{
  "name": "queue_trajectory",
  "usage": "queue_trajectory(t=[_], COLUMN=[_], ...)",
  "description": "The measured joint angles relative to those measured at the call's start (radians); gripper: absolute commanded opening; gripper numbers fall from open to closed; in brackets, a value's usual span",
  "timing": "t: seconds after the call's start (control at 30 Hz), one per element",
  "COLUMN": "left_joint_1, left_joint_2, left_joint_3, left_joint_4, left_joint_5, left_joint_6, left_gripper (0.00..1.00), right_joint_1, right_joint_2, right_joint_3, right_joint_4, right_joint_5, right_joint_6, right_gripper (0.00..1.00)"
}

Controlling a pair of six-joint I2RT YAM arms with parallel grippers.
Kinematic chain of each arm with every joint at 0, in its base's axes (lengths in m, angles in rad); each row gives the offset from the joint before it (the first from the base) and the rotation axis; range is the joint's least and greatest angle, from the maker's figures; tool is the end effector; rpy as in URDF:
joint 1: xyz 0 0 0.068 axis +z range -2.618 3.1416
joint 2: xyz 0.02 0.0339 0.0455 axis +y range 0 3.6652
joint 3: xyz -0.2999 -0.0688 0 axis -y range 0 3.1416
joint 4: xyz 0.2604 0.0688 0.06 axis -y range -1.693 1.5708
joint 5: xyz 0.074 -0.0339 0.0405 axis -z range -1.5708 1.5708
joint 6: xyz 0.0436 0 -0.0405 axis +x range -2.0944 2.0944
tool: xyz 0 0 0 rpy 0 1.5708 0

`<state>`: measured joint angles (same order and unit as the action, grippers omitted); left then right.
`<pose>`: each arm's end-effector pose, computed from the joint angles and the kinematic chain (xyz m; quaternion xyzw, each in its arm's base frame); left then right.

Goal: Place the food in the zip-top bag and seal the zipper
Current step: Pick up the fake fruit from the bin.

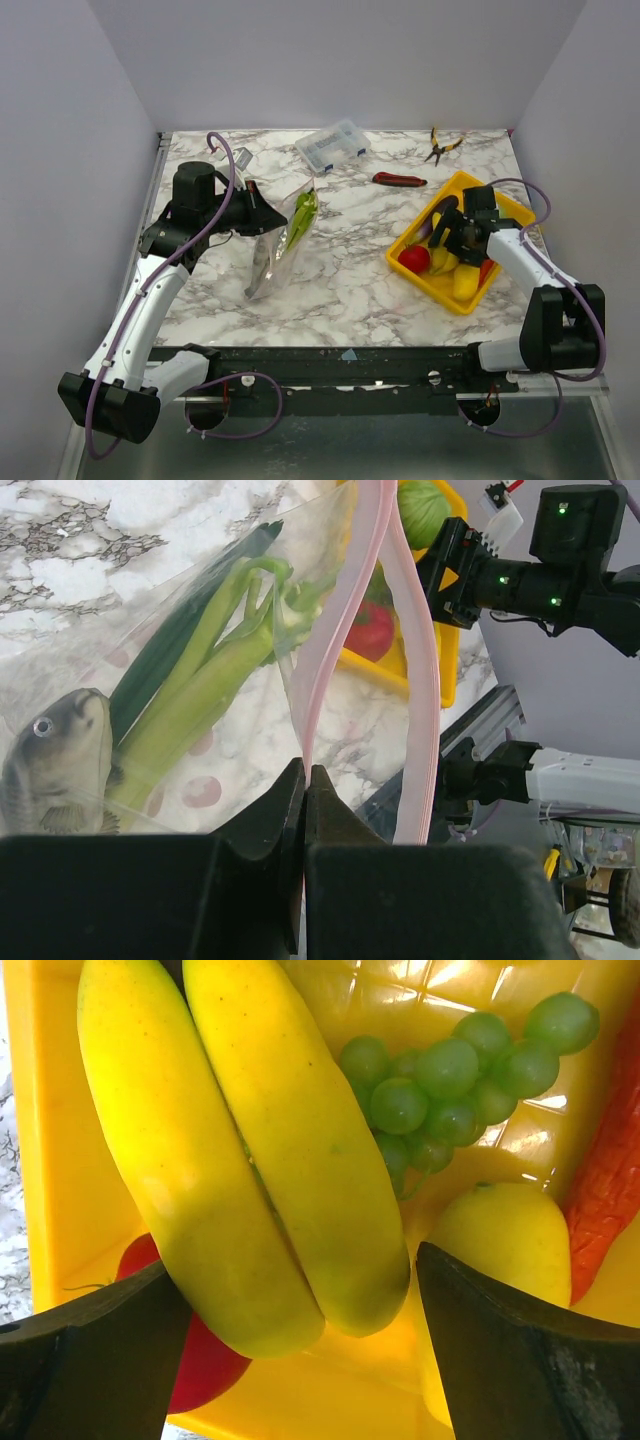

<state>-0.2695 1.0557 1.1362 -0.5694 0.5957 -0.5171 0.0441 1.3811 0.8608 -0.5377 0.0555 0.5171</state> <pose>0.2096 -0.0833 0.4035 0.0488 0.8319 -0.4210 0.3583 0.2767 0.0098 0.2282 0.2334 0.9384 0.0444 0.2510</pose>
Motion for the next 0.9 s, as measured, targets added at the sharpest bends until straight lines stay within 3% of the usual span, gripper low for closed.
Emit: queue_trajectory(t=[0.07, 0.3, 0.4, 0.6, 0.9], left_joint_1=[0.000, 0.002, 0.003, 0.006, 0.006], left_joint_2=[0.000, 0.000, 0.002, 0.002, 0.002], left_joint_3=[0.000, 0.000, 0.000, 0.000, -0.007], left_joint_4=[0.000, 0.000, 0.001, 0.003, 0.006], left_joint_5=[0.000, 0.000, 0.001, 0.001, 0.001], left_joint_6=[0.000, 0.000, 0.000, -0.004, -0.004], left_gripper=[0.00, 0.00, 0.00, 0.00, 0.00], right_joint_1=[0.007, 0.023, 0.023, 0.045, 0.232], right_joint_2=[0.000, -0.064, -0.086, -0.113, -0.115], right_joint_3=[0.000, 0.002, 0.023, 0.133, 0.389], right_joint_4=[0.012, 0.020, 0.004, -0.036, -0.034], right_joint_5=[0.012, 0.039, 0.047, 0.081, 0.156], right_joint_6=[-0.011, -0.048, -0.062, -0.146, -0.372], right_gripper=[0.81, 0.39, 0.29, 0.23, 0.22])
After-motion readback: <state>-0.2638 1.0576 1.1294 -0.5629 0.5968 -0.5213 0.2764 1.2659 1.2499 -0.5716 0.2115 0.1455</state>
